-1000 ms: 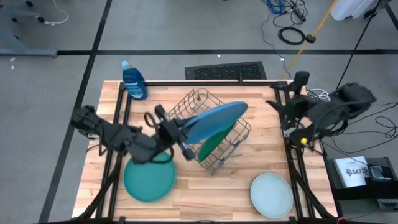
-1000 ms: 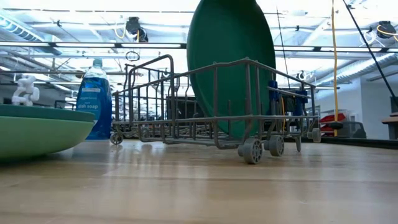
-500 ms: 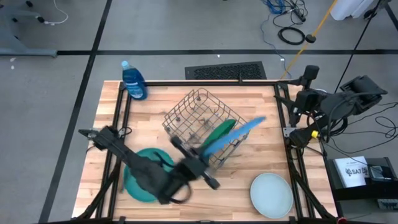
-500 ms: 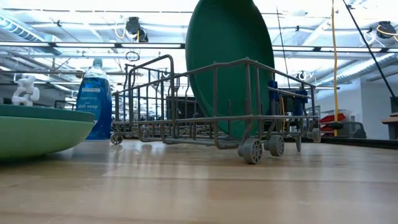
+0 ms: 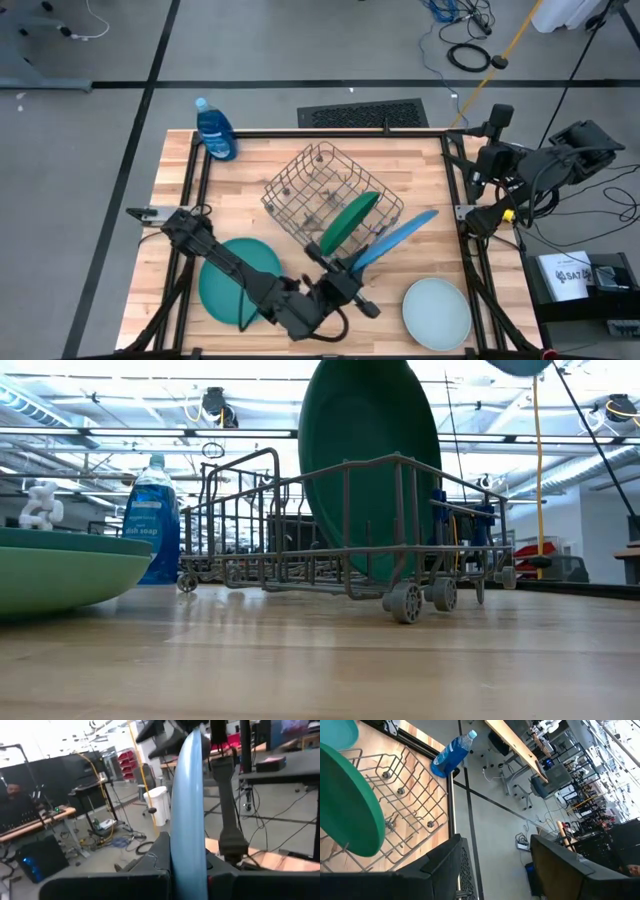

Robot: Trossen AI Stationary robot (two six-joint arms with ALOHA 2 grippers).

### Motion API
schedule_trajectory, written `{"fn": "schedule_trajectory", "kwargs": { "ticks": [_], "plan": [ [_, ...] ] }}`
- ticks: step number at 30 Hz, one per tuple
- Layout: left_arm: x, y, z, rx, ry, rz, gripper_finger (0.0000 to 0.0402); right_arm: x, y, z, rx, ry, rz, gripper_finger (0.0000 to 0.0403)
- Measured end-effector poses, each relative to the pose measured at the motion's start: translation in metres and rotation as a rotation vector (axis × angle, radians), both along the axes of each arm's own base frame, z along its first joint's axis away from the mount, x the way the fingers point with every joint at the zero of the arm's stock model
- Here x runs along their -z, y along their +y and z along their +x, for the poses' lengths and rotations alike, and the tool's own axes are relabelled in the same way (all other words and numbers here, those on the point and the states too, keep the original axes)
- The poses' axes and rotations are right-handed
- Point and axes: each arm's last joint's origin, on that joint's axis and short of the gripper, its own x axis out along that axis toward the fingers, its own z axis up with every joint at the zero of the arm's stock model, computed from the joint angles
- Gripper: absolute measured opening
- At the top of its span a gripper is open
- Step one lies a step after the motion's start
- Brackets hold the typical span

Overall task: Sort dishes
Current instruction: Adjust the plates in the dish rack

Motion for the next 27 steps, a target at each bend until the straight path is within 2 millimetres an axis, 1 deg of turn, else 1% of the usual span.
{"fn": "schedule_trajectory", "kwargs": {
  "ticks": [5,9,12,16,22,27],
  "plan": [
    [0.020,0.001,0.009,-0.164,0.084,0.032,0.0010,0.000,0.001,0.000,-0.027,0.006,0.028,0.0226],
    [0.024,0.004,0.012,-0.166,0.054,0.004,0.0009,0.001,0.001,0.000,-0.030,0.001,0.046,0.0226],
    [0.036,0.005,0.014,-0.183,0.061,0.000,0.0009,0.001,0.001,0.000,-0.030,0.000,0.047,0.0226],
    [0.050,0.011,0.019,-0.195,0.042,-0.027,0.0009,0.001,0.001,0.000,-0.030,0.000,0.047,0.0226],
    [0.065,0.019,0.020,-0.195,0.039,-0.053,0.0009,0.001,0.001,0.000,-0.030,0.000,0.047,0.0226],
    [0.074,0.032,0.023,-0.187,0.035,-0.095,0.0009,0.001,0.001,0.000,-0.029,0.000,0.048,0.0226]
  ]
}}
